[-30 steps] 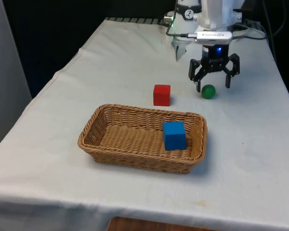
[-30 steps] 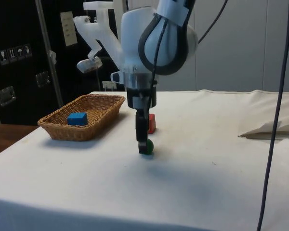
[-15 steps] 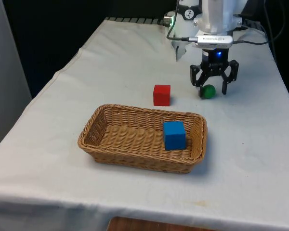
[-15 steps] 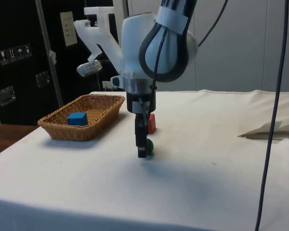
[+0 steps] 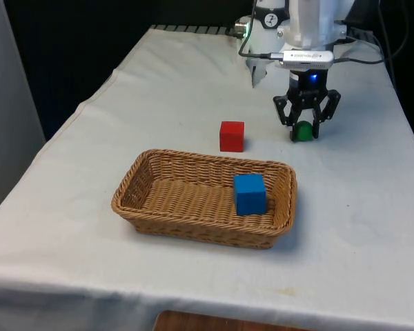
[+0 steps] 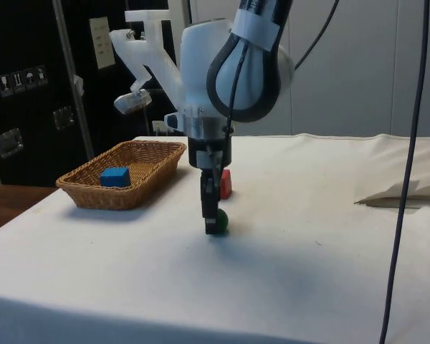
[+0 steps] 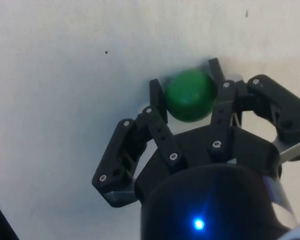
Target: Place all non-red objects into the basket.
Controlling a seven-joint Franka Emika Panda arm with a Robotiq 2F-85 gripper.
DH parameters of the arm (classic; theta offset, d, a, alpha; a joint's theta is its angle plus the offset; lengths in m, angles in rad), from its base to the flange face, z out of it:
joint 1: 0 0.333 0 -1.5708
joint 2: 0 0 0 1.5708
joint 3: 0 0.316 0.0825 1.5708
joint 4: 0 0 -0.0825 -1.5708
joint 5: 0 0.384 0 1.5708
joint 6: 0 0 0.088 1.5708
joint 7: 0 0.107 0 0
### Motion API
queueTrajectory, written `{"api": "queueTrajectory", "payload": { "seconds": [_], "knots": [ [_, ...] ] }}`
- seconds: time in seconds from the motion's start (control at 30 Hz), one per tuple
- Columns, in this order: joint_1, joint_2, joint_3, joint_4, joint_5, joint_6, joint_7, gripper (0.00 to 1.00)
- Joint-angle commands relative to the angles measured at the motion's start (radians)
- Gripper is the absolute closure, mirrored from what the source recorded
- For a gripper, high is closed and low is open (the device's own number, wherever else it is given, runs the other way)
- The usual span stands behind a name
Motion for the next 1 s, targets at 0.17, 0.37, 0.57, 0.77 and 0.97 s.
{"api": "queueTrajectory", "payload": {
  "seconds": [0.17,0.37,0.57,0.77,0.97],
  "knots": [
    [0.005,-0.053,-0.014,-0.001,-0.011,-0.039,0.014,1.0],
    [0.003,-0.105,-0.024,-0.006,-0.017,-0.08,0.019,1.0],
    [-0.006,-0.153,-0.024,-0.005,-0.003,-0.116,0.006,1.0],
    [-0.006,-0.211,-0.046,-0.005,-0.03,-0.171,0.024,1.0],
    [-0.011,-0.242,-0.056,0.012,-0.033,-0.216,0.022,1.0]
  ]
}}
